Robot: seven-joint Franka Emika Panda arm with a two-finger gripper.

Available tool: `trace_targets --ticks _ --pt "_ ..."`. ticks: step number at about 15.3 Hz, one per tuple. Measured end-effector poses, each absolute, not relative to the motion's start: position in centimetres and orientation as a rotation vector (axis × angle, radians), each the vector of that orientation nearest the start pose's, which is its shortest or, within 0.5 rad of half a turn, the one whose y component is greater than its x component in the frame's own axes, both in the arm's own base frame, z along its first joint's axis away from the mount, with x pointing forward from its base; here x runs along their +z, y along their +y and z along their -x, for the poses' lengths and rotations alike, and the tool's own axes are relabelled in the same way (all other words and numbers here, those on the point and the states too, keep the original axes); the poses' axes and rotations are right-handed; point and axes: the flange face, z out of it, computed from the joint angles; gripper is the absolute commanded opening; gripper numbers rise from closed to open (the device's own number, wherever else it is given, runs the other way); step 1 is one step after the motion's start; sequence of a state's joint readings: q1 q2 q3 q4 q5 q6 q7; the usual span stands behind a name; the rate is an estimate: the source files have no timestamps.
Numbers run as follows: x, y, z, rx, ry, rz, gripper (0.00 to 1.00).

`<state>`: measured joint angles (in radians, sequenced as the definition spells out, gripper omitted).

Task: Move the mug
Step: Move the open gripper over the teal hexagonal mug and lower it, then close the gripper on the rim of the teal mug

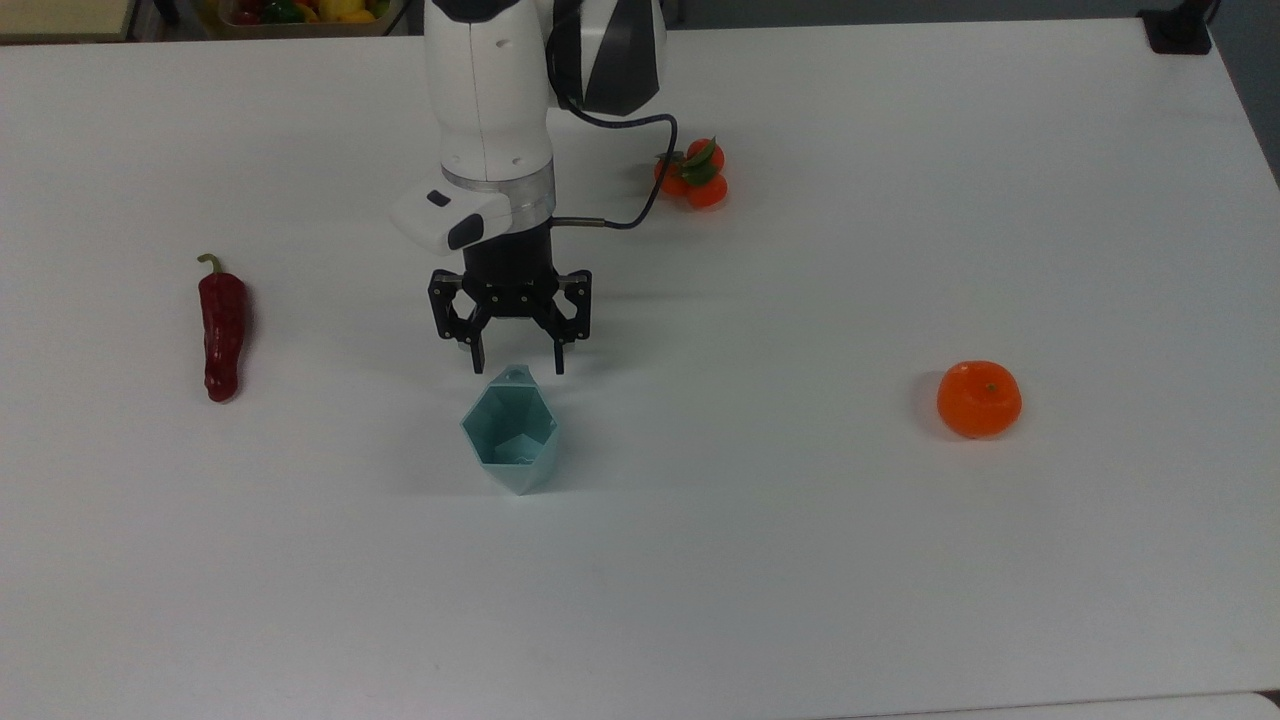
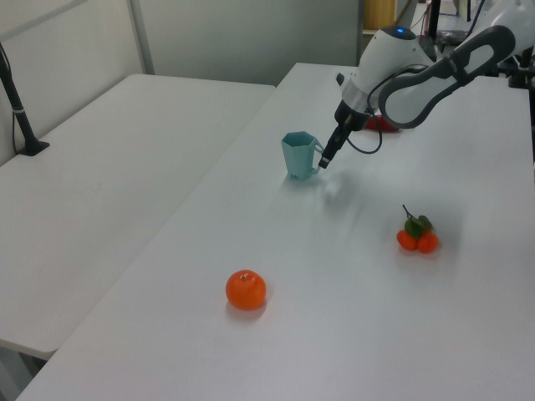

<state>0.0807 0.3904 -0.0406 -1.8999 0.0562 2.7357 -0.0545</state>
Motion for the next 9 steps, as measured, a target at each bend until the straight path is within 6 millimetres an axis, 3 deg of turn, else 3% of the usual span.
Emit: trace_targets --ticks 9 --pt "32.9 3.4 -69.2 -0.707 -0.058 3.040 0.76"
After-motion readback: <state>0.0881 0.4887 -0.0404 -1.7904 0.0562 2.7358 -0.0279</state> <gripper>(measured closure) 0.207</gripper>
